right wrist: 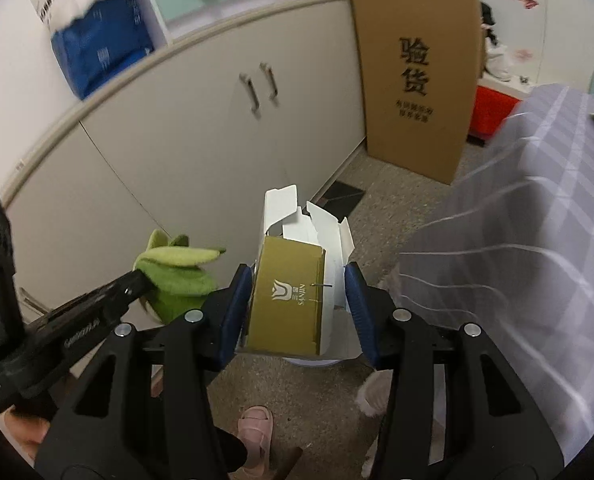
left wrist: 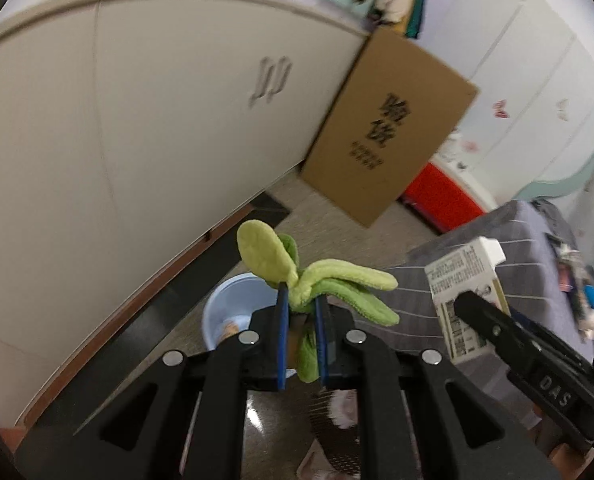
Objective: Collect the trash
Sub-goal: 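Carry the green toy and gold box to the wastebasket and release both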
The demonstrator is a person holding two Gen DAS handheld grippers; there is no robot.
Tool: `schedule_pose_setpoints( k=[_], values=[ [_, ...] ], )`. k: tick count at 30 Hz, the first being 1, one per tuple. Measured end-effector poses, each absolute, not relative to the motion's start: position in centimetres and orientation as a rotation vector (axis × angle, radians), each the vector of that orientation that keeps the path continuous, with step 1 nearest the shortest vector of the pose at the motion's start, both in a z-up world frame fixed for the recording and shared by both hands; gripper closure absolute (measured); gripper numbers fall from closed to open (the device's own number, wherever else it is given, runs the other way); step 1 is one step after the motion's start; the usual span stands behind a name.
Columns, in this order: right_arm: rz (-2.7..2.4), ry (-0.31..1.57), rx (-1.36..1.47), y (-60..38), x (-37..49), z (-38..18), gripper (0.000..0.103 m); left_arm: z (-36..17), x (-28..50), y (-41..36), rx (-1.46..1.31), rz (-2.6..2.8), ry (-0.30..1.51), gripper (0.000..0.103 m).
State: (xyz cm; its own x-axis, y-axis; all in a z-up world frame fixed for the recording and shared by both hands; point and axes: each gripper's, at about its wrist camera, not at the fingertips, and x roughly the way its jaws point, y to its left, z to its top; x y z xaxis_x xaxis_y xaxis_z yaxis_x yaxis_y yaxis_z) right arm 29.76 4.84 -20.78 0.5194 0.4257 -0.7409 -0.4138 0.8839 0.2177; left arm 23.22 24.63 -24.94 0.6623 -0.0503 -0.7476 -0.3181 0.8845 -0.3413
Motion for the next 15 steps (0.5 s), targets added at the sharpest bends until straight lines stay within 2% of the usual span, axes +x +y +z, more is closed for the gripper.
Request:
schedule_pose_setpoints(
  k=[2, 6, 9, 15],
  values=[
    [0.507, 0.891, -0.007, 6.4, 31.0, -22.4, 0.023, -26.1, 23.8, 25.3, -0.484, 0.175, 0.869, 0.092],
    [0.482, 0.937, -0.036, 8.1, 32.6, -25.0, 0.022, -27.7, 24.4, 25.8, -0.488, 0.18, 0.909, 0.092],
    [0.48, 0.943, -0.025, 8.0, 32.5, -25.7, 0.018, -28.3, 24.9, 26.0, -0.48, 0.178, 0.925, 0.092],
    [0.443, 0.945, -0.016, 7.2, 32.1, -26.1, 0.016, -29.8, 25.5, 25.7, -0.483, 0.168, 0.957, 0.092]
  ],
)
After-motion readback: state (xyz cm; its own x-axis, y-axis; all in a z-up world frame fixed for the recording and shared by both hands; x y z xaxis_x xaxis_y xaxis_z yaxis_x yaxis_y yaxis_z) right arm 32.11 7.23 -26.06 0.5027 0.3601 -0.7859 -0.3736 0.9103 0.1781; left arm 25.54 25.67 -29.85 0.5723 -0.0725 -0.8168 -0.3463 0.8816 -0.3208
